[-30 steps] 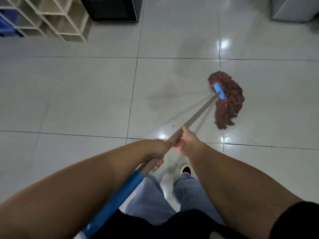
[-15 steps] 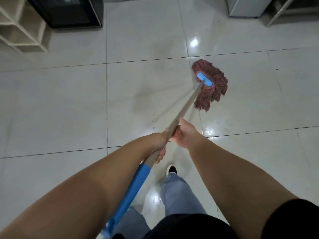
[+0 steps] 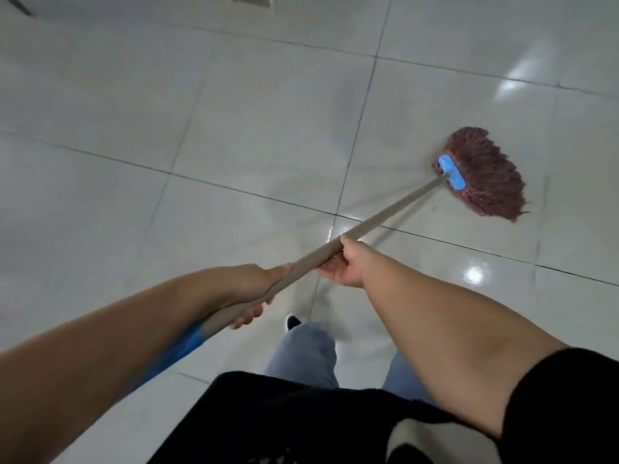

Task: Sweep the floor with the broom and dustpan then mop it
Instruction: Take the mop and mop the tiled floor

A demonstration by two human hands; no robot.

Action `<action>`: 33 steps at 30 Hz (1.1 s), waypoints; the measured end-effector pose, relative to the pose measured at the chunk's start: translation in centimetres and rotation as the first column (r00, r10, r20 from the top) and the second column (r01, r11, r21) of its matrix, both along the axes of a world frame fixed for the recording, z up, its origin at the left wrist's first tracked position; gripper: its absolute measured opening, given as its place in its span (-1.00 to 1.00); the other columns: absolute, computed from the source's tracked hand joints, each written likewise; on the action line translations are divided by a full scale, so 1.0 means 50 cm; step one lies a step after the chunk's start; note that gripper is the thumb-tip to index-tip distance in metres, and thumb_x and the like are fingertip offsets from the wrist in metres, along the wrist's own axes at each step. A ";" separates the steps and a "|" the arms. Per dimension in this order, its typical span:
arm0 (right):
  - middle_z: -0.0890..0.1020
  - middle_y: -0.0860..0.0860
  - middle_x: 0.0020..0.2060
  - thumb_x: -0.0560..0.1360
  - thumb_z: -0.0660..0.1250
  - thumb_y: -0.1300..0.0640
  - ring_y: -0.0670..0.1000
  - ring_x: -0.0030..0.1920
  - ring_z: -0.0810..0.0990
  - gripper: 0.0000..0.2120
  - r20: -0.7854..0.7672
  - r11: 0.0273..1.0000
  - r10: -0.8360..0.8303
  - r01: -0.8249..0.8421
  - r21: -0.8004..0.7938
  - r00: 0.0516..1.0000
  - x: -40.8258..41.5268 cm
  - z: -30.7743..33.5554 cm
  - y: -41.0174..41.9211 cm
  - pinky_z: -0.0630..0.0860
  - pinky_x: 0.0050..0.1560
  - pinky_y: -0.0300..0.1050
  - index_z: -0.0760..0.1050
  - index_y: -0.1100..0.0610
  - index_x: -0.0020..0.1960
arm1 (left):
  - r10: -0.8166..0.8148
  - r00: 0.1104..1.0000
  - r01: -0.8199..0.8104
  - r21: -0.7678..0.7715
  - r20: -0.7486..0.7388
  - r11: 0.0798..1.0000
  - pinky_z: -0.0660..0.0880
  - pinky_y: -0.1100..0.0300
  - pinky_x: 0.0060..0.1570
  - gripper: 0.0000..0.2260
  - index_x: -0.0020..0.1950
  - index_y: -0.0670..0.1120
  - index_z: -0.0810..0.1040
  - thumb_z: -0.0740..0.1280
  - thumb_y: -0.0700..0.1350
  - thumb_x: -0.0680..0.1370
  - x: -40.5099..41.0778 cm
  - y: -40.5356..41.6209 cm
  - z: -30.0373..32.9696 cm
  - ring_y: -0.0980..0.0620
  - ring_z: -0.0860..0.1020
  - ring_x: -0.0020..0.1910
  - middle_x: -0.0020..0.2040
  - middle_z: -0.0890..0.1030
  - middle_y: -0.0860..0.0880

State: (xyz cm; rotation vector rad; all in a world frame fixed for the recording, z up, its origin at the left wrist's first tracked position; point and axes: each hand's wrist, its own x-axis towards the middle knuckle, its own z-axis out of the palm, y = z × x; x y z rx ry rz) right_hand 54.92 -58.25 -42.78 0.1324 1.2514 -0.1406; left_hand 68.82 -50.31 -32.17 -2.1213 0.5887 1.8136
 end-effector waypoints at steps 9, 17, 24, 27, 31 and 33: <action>0.45 0.08 -0.42 0.59 0.11 -0.13 -0.02 -0.48 0.41 -0.68 -0.124 0.984 -0.148 0.159 0.083 0.981 0.345 0.057 0.223 0.40 -0.59 -0.27 0.29 0.15 -0.06 | 0.113 0.989 -0.127 0.148 0.099 0.981 0.26 0.35 -0.57 -0.50 -0.25 -0.10 0.28 0.11 0.35 0.49 0.261 0.244 0.091 0.05 0.24 -0.68 -0.62 0.31 0.01; 0.41 0.05 -0.54 0.61 0.07 -0.07 -0.03 -0.62 0.36 -0.67 -0.323 0.992 -0.119 0.125 -0.002 0.939 0.279 0.041 0.167 0.33 -0.50 -0.19 0.27 0.14 -0.19 | 0.131 0.991 -0.135 0.173 0.039 0.976 0.31 0.40 -0.52 -0.58 -0.22 -0.11 0.26 0.04 0.23 0.56 0.166 0.183 0.051 0.07 0.26 -0.71 -0.66 0.32 -0.01; 0.33 0.00 -0.81 0.61 0.08 -0.03 -0.08 -0.83 0.28 -0.67 -0.341 0.974 -0.226 0.211 -0.081 0.912 0.117 0.033 -0.025 0.34 -0.67 -0.40 0.27 0.14 -0.24 | 0.103 0.994 -0.098 0.127 -0.031 0.987 0.33 0.40 -0.55 -0.61 -0.25 -0.11 0.31 0.05 0.19 0.54 0.023 -0.027 0.056 0.07 0.27 -0.72 -0.64 0.34 0.00; 0.41 0.04 -0.69 0.62 0.10 -0.01 -0.09 -0.82 0.29 -0.67 -0.296 0.940 -0.341 0.329 -0.092 0.892 0.028 0.019 -0.127 0.37 -0.67 -0.37 0.25 0.14 -0.25 | 0.062 0.998 -0.058 0.110 -0.028 0.992 0.35 0.40 -0.56 -0.59 -0.28 -0.10 0.32 0.04 0.19 0.56 -0.064 -0.134 0.045 0.08 0.27 -0.73 -0.65 0.34 0.01; 0.37 0.03 -0.45 0.60 0.15 -0.02 -0.09 -0.81 0.30 -0.68 -0.289 0.912 -0.409 0.402 -0.087 0.866 -0.115 0.008 -0.260 0.36 -0.66 -0.39 0.27 0.14 -0.24 | -0.002 1.000 0.001 0.099 0.004 0.995 0.36 0.40 -0.59 -0.60 -0.27 -0.13 0.35 0.05 0.15 0.59 -0.200 -0.278 0.029 0.08 0.29 -0.74 -0.66 0.36 -0.02; 0.37 0.04 -0.46 0.60 0.15 -0.01 -0.08 -0.80 0.30 -0.66 -0.309 0.898 -0.438 0.427 -0.107 0.844 -0.205 0.001 -0.339 0.35 -0.65 -0.40 0.27 0.16 -0.27 | -0.046 0.999 0.047 0.099 -0.008 0.994 0.37 0.39 -0.58 -0.61 -0.25 -0.14 0.37 0.06 0.13 0.59 -0.281 -0.363 0.018 0.07 0.32 -0.73 -0.66 0.39 -0.02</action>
